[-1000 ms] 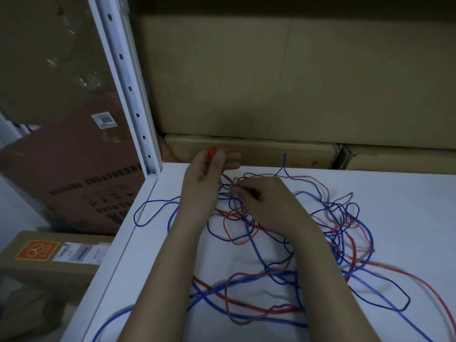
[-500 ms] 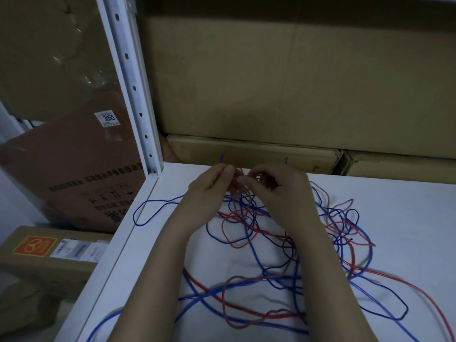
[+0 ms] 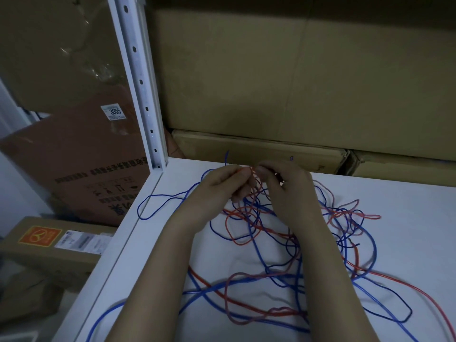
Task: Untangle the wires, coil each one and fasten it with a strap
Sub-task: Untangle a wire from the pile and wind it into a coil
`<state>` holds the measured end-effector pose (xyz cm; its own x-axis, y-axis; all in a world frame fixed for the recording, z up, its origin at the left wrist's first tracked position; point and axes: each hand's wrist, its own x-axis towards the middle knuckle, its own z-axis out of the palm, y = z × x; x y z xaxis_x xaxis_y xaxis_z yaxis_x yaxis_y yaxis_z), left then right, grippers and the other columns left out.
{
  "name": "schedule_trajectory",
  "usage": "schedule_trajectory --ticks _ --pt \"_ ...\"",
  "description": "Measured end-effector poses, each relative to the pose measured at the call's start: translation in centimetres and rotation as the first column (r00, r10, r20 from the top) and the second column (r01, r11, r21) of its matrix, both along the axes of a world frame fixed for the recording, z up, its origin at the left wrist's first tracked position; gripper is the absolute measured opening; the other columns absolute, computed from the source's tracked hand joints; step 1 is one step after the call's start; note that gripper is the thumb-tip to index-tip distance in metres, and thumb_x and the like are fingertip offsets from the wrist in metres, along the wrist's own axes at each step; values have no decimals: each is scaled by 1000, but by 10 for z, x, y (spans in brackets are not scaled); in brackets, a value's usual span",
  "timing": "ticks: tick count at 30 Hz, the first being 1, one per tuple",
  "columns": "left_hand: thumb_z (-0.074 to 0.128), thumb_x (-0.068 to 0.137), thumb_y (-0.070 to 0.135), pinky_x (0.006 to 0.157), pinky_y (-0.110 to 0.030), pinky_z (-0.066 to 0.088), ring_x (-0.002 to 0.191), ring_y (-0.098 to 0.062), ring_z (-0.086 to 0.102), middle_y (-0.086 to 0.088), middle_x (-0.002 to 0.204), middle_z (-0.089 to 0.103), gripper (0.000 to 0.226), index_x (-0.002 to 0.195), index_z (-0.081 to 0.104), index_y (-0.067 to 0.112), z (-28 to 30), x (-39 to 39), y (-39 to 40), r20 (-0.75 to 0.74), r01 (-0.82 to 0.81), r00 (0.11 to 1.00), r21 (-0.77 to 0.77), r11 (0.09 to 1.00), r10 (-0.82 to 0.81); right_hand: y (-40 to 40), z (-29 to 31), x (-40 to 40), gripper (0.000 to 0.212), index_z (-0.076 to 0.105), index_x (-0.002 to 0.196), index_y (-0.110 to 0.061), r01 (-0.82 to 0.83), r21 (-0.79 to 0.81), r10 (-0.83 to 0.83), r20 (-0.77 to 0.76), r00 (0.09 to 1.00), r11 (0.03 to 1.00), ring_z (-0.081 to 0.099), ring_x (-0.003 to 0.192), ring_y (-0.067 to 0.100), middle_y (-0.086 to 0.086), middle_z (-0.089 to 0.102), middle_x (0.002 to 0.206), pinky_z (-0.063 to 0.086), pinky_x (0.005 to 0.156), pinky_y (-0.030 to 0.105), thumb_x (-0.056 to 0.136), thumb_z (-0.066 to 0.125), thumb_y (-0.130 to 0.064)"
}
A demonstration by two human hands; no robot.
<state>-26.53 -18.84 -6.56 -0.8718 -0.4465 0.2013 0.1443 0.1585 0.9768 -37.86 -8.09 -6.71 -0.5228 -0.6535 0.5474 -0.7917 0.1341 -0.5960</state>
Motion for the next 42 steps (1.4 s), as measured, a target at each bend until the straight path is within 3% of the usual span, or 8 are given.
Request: schedule_trajectory --ticks 7,11,16,21,26,29,35,42 --pt "40 97 23 74 -18 50 71 -8 60 6 74 69 29 96 66 9 3 -4 -2 -264 -19 959 299 954 102 0 -5 6 24 71 114 -19 -116 261 77 155 985 958 62 80 12 -3 71 92 47 72 29 97 54 -23" --pt "32 102 10 82 -17 50 86 -7 67 4 93 73 29 110 60 5 2 -5 -4 -231 -104 960 228 968 157 -2 -3 14 26 70 114 -22 -216 355 160 181 970 910 64 81 13 -1 72 96 51 78 33 97 53 -30" --pt "30 104 8 83 -10 45 92 2 65 5 107 66 30 123 52 2 -2 -5 -6 -143 -181 972 64 981 189 -1 3 20 18 73 94 -25 -238 309 209 123 970 921 51 57 2 -14 58 61 34 53 17 95 55 -30" --pt "32 104 10 86 -8 43 98 5 62 14 108 66 28 122 53 12 -6 -2 -10 -67 -177 982 11 984 177 4 7 19 20 72 102 -23 -230 219 202 144 969 948 59 66 9 -4 69 75 47 62 25 96 53 -22" --pt "43 100 13 89 -9 39 98 8 57 29 94 66 35 96 63 41 -9 1 -13 47 -148 988 -46 988 150 4 8 15 19 73 101 -19 -191 97 185 68 980 977 61 79 7 -7 71 90 49 71 25 96 54 -15" --pt "47 97 22 90 -19 42 92 1 60 18 89 67 21 94 65 32 -8 3 -9 62 -36 997 -56 998 40 2 8 10 14 73 93 -12 -139 14 140 -80 987 990 60 75 17 2 69 83 49 69 34 92 59 -14" --pt "47 99 31 65 -16 40 62 -4 49 13 62 53 27 79 58 16 -2 3 -5 104 46 994 -106 993 -35 0 3 5 8 72 85 -11 -17 -119 6 -88 996 993 52 71 6 0 68 80 39 65 17 86 66 -16" --pt "52 91 27 67 -19 38 61 -8 48 5 60 53 33 65 70 19 -1 6 -15 -150 14 988 295 955 32 -6 0 11 20 71 105 -15 -82 -22 85 146 986 996 58 78 1 -8 68 84 40 68 7 97 53 -13"
